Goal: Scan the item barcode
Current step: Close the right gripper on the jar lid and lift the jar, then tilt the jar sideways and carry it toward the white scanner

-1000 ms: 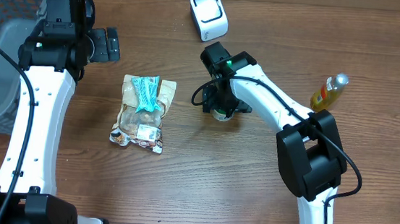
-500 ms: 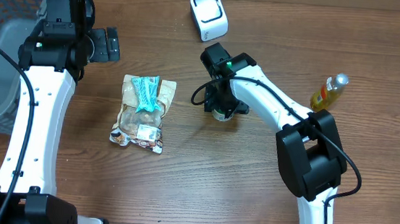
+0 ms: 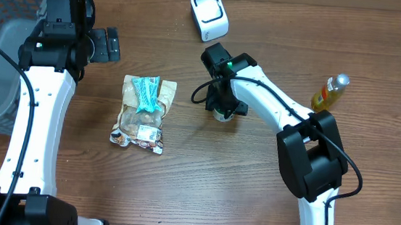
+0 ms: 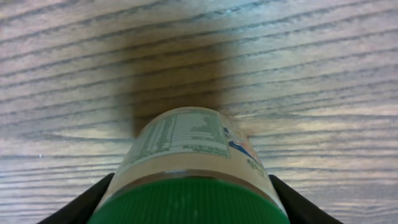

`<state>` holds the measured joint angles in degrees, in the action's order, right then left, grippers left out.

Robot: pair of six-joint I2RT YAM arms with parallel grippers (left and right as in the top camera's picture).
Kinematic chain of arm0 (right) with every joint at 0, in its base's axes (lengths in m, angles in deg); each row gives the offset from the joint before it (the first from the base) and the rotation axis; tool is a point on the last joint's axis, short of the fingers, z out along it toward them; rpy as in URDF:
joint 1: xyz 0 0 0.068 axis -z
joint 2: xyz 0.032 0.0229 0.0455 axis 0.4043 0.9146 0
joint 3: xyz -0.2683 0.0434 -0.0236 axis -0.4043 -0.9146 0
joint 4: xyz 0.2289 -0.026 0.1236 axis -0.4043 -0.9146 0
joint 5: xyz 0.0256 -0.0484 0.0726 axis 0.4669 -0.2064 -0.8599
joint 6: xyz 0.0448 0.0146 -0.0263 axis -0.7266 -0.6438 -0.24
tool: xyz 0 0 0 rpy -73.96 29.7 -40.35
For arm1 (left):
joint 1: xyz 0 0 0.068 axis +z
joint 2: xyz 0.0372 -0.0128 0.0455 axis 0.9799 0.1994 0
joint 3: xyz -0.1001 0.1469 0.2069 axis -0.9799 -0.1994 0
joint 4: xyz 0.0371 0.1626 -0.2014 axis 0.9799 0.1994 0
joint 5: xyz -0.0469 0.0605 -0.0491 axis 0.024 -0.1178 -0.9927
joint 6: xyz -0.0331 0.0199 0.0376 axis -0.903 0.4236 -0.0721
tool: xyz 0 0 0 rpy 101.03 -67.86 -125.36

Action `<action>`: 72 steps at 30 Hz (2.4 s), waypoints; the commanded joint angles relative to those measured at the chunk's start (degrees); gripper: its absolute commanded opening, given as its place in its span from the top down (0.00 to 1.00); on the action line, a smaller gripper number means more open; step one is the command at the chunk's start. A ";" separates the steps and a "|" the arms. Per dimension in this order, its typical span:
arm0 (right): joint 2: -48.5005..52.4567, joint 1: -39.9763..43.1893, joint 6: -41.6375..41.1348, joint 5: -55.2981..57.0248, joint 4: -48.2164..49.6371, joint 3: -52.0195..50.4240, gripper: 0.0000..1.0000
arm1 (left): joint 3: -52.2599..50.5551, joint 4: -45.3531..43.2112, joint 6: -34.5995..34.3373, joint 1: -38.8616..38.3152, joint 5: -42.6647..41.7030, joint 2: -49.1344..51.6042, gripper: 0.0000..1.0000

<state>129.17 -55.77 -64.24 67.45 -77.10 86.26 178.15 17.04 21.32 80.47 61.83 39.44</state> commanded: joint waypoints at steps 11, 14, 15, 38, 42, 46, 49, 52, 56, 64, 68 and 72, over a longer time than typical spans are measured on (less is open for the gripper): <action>0.28 -0.20 -0.68 0.42 1.53 -0.79 0.28 | 0.39 -0.04 0.44 -0.11 0.33 0.07 0.01; 0.28 -0.20 -0.66 0.44 1.49 -0.79 0.28 | 0.39 -0.07 0.44 -0.13 0.33 0.07 0.00; 0.28 -0.20 -0.66 0.42 1.46 -0.79 0.28 | 0.39 -0.07 0.44 -0.13 0.33 0.07 0.00; 0.15 0.24 0.98 -18.53 -26.64 15.96 0.47 | 0.39 -0.07 0.44 -0.09 0.33 0.07 0.01; 0.15 0.24 2.80 -22.73 -28.89 16.61 0.51 | 0.39 -0.07 0.44 -0.07 0.33 0.07 0.00; 0.15 0.24 2.80 -27.30 -31.17 16.61 0.51 | 0.39 -0.04 0.44 -0.07 0.33 0.07 0.00; 0.15 0.24 2.80 -35.19 -32.81 16.61 0.51 | 0.39 -0.07 0.44 -0.07 0.33 0.07 0.00; 0.15 0.24 2.80 -40.17 -33.79 16.61 0.52 | 0.39 -0.04 0.44 -0.07 0.33 0.07 0.00; 0.15 0.24 2.82 -42.56 -35.10 16.61 0.55 | 0.39 -0.07 0.44 -0.07 0.33 0.07 0.00; 0.15 0.24 2.80 -43.39 -35.08 16.61 0.60 | 0.39 -0.07 0.44 -0.13 0.33 0.07 0.01; 0.15 0.24 2.80 -44.52 -35.10 16.61 0.60 | 0.39 -0.04 0.44 -0.13 0.33 0.07 0.00; 0.15 0.24 2.82 -46.16 -35.08 16.61 0.60 | 0.39 -0.04 0.44 -0.11 0.33 0.07 0.00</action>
<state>130.02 -55.71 -61.66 24.64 -112.05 101.08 178.15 17.06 21.34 80.47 61.81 39.44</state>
